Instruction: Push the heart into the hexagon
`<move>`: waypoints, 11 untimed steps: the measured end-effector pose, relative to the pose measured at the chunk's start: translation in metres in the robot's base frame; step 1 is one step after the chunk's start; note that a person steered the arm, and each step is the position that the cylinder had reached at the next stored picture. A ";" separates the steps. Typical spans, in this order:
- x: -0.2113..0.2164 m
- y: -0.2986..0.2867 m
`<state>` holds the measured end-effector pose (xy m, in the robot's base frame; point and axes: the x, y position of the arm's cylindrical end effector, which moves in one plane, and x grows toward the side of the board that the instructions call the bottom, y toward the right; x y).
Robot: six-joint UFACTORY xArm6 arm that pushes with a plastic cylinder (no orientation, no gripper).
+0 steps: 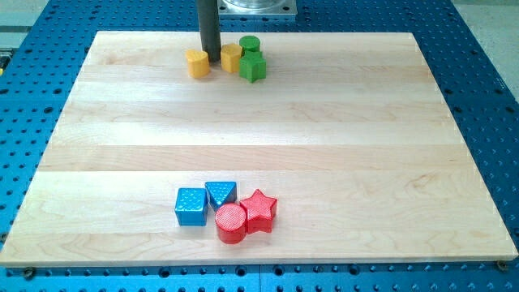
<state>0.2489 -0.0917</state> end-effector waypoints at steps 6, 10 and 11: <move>0.054 -0.123; 0.016 -0.042; 0.019 -0.023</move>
